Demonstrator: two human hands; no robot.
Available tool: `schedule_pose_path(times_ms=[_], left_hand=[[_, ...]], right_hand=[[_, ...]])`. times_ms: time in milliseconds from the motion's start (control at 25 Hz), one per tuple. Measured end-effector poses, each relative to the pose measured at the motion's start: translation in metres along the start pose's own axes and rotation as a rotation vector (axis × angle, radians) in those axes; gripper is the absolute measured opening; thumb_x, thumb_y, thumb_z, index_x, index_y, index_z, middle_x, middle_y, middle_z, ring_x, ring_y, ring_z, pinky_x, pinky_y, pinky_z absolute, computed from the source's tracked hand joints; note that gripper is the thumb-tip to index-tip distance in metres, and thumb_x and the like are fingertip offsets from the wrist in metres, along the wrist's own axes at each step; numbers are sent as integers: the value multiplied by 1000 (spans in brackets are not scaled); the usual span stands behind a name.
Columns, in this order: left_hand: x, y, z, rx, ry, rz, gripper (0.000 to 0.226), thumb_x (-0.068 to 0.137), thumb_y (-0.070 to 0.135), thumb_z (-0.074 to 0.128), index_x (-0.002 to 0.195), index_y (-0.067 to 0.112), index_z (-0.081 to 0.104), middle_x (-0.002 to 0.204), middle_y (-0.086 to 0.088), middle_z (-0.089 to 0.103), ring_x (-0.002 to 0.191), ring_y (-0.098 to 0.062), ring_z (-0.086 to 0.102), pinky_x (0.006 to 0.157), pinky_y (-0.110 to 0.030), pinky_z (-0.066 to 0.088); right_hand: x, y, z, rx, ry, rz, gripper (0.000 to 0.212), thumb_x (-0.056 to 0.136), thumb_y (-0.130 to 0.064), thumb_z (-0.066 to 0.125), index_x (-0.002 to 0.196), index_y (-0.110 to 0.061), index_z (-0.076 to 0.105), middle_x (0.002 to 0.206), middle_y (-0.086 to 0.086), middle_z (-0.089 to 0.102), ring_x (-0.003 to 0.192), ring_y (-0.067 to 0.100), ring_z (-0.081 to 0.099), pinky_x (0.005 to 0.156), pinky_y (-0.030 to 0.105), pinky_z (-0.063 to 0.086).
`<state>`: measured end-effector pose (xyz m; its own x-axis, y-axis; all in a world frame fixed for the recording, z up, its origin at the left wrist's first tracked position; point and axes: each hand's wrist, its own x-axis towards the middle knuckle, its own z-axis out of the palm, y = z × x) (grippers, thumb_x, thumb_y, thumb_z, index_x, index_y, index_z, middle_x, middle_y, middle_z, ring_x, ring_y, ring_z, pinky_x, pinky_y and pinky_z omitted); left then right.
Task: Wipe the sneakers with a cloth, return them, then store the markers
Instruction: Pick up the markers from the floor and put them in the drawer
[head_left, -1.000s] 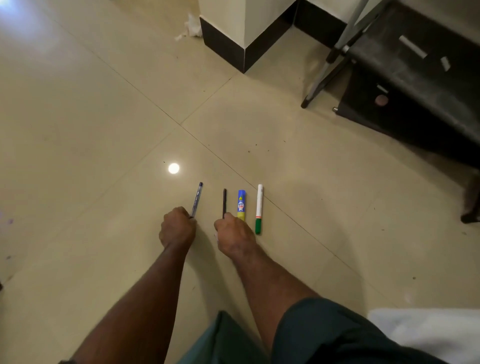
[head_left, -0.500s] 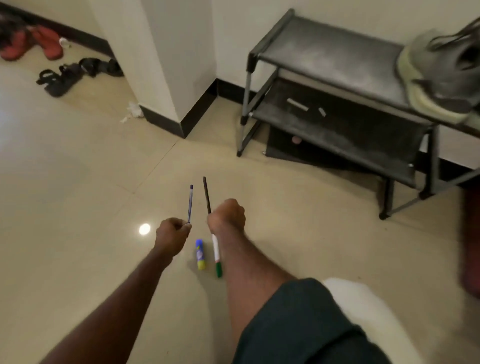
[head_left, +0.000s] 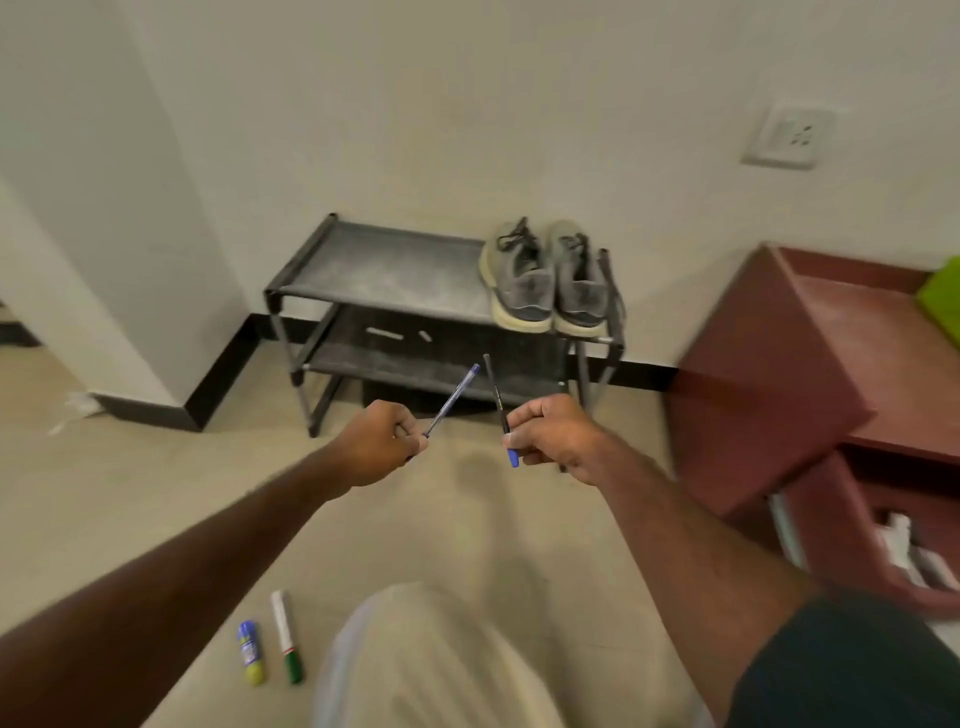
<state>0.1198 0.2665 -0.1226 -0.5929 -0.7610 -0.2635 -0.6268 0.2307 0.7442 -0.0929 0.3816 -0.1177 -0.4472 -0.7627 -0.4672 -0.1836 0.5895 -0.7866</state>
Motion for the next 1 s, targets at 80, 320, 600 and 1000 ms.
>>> schedule_pose_path(times_ms=[80,320,600,1000], left_hand=[[6,59,33,27,-84,81,8,88,15,69,82,10,69,72,-2,69,67,-11,60,59,-23,44],[21,193,151,5,-178,193,9,87,12,70,82,6,70,69,-3,69,62,-9,61,59,-25,51],[-3,282,307,22,-374,200,24,84,7,69,63,15,61,63,-8,65,56,-17,59,50,-17,43],[24,370,454,323,-395,208,16,79,17,70,88,3,68,91,-14,70,85,-28,70,74,-39,61]], right_hand=[[-23,28,-71,-23,56,17,17,80,6,74,85,-9,67,73,11,68,60,17,63,58,25,54],[-101,107,-247,-287,328,129,9,64,6,69,68,0,65,61,22,66,53,25,62,55,28,47],[-175,185,-351,-381,822,548,44,67,-32,68,104,-10,69,115,15,68,107,37,67,85,37,56],[-133,262,-409,-265,794,609,38,84,-36,77,106,-6,70,117,15,69,111,32,67,84,35,55]])
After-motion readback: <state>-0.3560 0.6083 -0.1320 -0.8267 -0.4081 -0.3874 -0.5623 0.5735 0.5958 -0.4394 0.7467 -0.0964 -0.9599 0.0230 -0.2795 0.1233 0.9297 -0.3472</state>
